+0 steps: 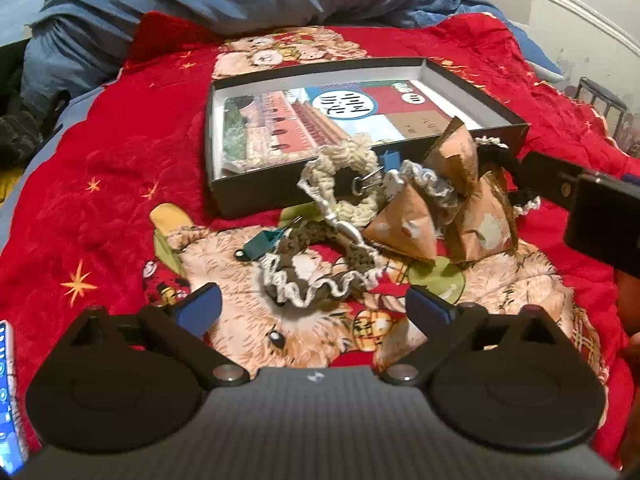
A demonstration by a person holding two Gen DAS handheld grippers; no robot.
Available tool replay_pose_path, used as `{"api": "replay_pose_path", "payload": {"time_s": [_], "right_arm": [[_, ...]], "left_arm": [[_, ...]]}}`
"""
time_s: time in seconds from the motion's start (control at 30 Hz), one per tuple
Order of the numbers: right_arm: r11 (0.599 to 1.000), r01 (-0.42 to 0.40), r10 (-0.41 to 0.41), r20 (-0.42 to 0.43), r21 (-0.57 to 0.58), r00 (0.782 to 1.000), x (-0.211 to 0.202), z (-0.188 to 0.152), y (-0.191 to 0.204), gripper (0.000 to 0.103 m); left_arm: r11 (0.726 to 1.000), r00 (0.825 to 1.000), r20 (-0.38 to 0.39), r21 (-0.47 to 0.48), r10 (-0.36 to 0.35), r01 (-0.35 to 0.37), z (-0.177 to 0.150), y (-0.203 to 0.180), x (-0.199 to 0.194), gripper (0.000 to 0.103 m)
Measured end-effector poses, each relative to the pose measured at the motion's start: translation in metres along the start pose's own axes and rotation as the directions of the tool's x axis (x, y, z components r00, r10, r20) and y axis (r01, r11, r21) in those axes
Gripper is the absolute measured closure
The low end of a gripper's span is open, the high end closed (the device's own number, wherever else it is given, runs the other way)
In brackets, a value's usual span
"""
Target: Organize objects
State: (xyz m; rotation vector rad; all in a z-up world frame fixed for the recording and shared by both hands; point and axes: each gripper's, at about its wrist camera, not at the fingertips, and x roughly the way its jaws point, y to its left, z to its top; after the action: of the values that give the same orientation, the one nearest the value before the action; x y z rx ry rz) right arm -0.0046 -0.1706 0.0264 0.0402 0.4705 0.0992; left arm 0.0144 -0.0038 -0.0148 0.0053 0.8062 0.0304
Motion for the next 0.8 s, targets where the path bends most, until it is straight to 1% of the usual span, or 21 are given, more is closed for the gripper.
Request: {"api": "replay_pose_path", "payload": {"time_s": [0.13,0.23,0.33,0.4,0.5,0.57,0.67,0.77,0.8], "right_arm": [[1.000,-0.014,0.014,-0.003,0.025,1.000,0.002,-0.003,-0.003,0.000],[0.999,-0.017,0.018,-0.014,0.044,1.000,0.003,-0.003,-0.004,0.000],[0.999,-0.027,0.028,-0.028,0.037,0.999,0.005,-0.004,-0.003,0.000],[0.999,-0.023,0.024,-0.033,0.023,0.999,0.006,-0.004,0.000,0.000],[0.998,-0.047,0.048,-0.029,0.035,0.998,0.006,-0.003,-0.001,0.000],[0.997,-0.065,0.066,-0.032,0.043,0.997,0.008,-0.004,-0.001,0.000],[0.996,-0.079,0.081,-0.041,0.046,0.996,0.012,-0.006,0.001,0.000],[0.989,-0.123,0.128,-0.060,0.085,0.990,0.019,-0.009,0.000,0.000],[0.985,-0.136,0.144,-0.069,0.104,0.987,0.022,-0.010,-0.001,0.002]], "left_arm": [[1.000,0.999,0.046,-0.006,-0.010,0.010,0.000,0.000,-0.002,0.003],[1.000,0.998,0.067,-0.012,-0.013,0.014,0.000,-0.001,-0.003,0.003],[0.999,0.995,0.095,-0.021,-0.042,0.044,-0.001,-0.001,-0.006,0.003],[0.998,0.993,0.107,-0.026,-0.049,0.052,-0.001,-0.002,-0.007,0.003],[0.998,0.989,0.134,-0.023,-0.056,0.060,-0.001,-0.003,-0.008,0.003],[0.998,0.989,0.137,-0.017,-0.057,0.060,-0.001,-0.003,-0.007,0.006],[0.998,0.992,0.117,-0.017,-0.050,0.052,-0.001,-0.004,-0.002,0.011],[0.999,0.995,0.093,-0.019,-0.034,0.036,-0.003,-0.005,0.007,0.013],[0.999,0.996,0.087,-0.020,-0.024,0.026,-0.003,-0.005,0.010,0.013]]}}
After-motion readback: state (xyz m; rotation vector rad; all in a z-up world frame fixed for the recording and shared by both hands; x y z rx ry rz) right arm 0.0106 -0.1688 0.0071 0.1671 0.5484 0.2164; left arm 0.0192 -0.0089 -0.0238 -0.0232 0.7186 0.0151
